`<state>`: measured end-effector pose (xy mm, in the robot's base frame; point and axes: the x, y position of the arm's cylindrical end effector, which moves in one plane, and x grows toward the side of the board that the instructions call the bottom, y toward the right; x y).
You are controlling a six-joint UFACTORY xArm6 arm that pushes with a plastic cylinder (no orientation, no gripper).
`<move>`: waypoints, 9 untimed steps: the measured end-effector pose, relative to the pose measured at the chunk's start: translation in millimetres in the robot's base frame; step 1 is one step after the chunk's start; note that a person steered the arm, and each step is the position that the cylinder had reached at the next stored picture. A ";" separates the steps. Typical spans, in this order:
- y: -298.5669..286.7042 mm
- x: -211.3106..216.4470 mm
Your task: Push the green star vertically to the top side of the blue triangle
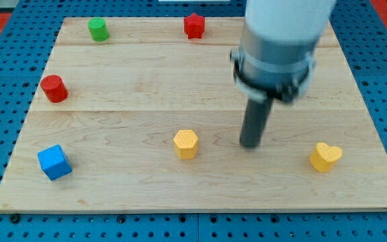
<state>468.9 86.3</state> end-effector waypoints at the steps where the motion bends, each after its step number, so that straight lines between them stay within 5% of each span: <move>1: -9.5 -115.2; 2: 3.9 -177.8; 3: -42.7 -225.7; 4: -1.2 -268.1; 7: 73.0 -257.2; 8: 66.7 -202.6; 9: 127.1 -182.0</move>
<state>286.9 213.4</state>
